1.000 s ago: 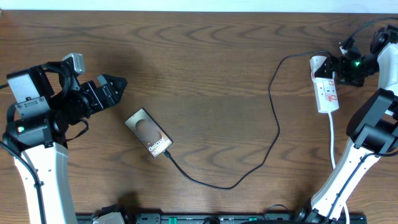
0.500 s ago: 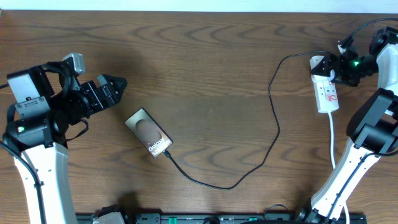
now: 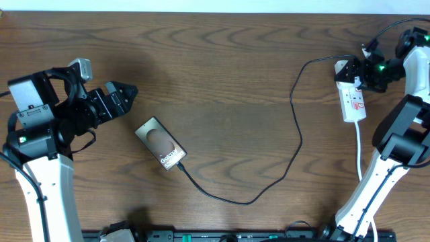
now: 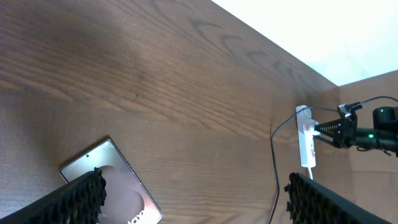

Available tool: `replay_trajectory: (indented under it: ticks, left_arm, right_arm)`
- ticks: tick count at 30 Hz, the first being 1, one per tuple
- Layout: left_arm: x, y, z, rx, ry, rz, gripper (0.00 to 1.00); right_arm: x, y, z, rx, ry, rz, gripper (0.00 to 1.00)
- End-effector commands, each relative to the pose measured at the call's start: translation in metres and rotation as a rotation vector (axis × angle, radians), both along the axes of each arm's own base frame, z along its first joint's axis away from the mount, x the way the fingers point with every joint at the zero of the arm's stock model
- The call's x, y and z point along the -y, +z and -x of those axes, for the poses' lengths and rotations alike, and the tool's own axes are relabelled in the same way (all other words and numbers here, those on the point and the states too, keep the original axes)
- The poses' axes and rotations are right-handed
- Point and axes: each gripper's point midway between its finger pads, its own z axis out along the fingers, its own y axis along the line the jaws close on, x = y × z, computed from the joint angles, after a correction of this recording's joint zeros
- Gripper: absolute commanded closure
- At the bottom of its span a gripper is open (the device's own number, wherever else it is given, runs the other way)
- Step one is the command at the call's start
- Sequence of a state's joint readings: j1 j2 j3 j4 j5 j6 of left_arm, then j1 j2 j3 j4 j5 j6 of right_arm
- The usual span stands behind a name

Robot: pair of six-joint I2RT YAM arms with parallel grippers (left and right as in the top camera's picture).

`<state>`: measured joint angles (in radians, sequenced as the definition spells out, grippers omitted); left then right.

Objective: Plug charger to phone and switch on socket
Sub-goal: 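Press the orange switch down with the right gripper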

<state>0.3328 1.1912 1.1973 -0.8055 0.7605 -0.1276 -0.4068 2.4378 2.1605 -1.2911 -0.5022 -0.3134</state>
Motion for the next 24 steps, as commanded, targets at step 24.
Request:
replay_trajectory:
  ticks: [24]
  left_arm:
    - [0.0, 0.0, 0.0, 0.008, -0.016, -0.01, 0.08]
  right_arm:
    - [-0.085, -0.06, 0.026, -0.174, 0.026, -0.216, 0.13]
